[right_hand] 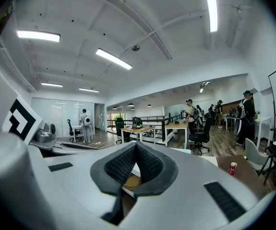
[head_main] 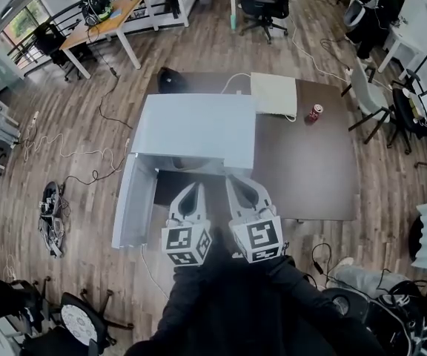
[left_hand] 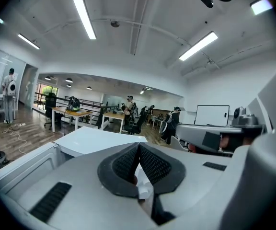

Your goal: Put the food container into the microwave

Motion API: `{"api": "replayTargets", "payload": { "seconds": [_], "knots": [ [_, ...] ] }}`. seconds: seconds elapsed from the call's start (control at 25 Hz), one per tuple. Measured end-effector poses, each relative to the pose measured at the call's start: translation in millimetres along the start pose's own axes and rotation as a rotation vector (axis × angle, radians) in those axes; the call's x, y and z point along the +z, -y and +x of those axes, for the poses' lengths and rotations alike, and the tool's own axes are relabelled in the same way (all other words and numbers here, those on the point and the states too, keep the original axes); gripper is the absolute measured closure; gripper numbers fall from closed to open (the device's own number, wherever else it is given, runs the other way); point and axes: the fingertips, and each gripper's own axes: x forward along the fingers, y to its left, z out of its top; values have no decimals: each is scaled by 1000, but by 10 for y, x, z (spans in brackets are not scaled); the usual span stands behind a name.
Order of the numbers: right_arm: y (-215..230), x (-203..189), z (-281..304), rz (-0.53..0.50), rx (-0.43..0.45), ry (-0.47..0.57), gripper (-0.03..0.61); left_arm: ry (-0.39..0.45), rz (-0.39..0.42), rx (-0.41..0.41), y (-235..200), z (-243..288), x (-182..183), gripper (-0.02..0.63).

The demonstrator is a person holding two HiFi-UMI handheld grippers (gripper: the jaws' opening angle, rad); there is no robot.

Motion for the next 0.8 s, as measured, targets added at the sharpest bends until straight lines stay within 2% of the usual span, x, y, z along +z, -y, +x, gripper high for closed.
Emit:
{"api": "replayTargets", "payload": {
  "seconds": [0.48,0.8],
  "knots": [
    [-24,-51,-228,10,25,5,555,-7,6,40,147,-143,-92,580],
    [-11,-106,-295,15,12,8,555,-16,7,45,184,-190,-156,580]
  ]
}}
